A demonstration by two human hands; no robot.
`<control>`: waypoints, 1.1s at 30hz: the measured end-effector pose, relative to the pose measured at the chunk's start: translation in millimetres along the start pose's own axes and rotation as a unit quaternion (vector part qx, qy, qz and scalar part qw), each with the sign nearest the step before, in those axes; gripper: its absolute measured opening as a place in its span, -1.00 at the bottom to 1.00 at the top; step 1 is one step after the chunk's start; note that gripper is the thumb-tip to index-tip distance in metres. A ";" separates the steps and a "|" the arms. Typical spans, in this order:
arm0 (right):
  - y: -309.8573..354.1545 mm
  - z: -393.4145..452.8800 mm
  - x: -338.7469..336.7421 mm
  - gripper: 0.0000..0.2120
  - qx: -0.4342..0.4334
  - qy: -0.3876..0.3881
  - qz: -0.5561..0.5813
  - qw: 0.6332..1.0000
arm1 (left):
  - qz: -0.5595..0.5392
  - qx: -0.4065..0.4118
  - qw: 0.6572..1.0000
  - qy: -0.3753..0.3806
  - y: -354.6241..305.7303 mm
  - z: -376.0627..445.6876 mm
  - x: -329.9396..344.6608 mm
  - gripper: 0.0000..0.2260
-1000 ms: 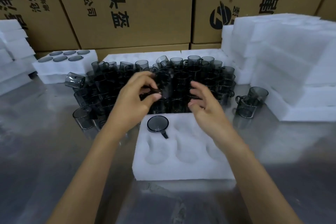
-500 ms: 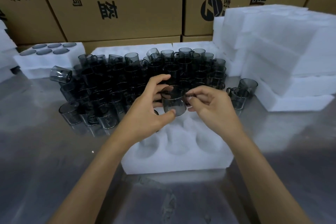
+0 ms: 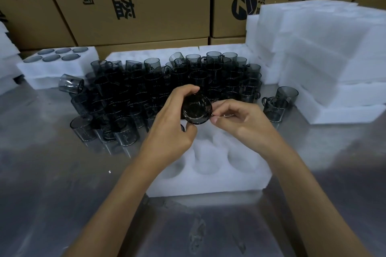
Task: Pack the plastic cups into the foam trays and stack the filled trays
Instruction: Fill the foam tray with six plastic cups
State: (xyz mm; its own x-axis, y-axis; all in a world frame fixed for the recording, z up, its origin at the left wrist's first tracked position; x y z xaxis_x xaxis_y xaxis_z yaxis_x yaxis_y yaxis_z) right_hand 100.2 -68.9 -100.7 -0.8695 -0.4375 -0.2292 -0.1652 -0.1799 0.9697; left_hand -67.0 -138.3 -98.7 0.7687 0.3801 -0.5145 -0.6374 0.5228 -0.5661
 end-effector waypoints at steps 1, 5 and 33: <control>0.2 -0.3 -0.2 -0.98 0.002 -0.001 0.007 1.000 | -0.005 -0.012 1.000 0.000 0.8 -0.7 0.8 -0.34; -2.0 -0.2 -3.7 -0.94 0.014 0.003 -0.003 1.000 | -0.042 -0.067 0.996 0.043 4.7 -1.6 2.1 -0.39; -29.1 9.6 -5.0 -0.77 -0.008 -0.027 -0.296 0.955 | 0.111 -0.110 0.953 0.259 23.1 -6.2 7.7 -0.56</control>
State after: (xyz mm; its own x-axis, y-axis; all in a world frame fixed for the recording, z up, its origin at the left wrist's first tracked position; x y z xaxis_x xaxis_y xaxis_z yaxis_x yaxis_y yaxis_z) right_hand 104.9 -53.0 -127.0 -0.6488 -0.2082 -0.7319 -0.6287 -0.3952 0.6697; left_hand -76.2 -128.0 -119.7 0.5206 0.0061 -0.8538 -0.8207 0.2792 -0.4984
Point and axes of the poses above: each hand's wrist, its own z-axis towards the middle knuckle, its own x-axis out of the palm, y = z × x, the point moved 2 cm from there along z, towards the middle knuckle, and after that the axes turned 11 degrees about x, right-handed, at the moved point
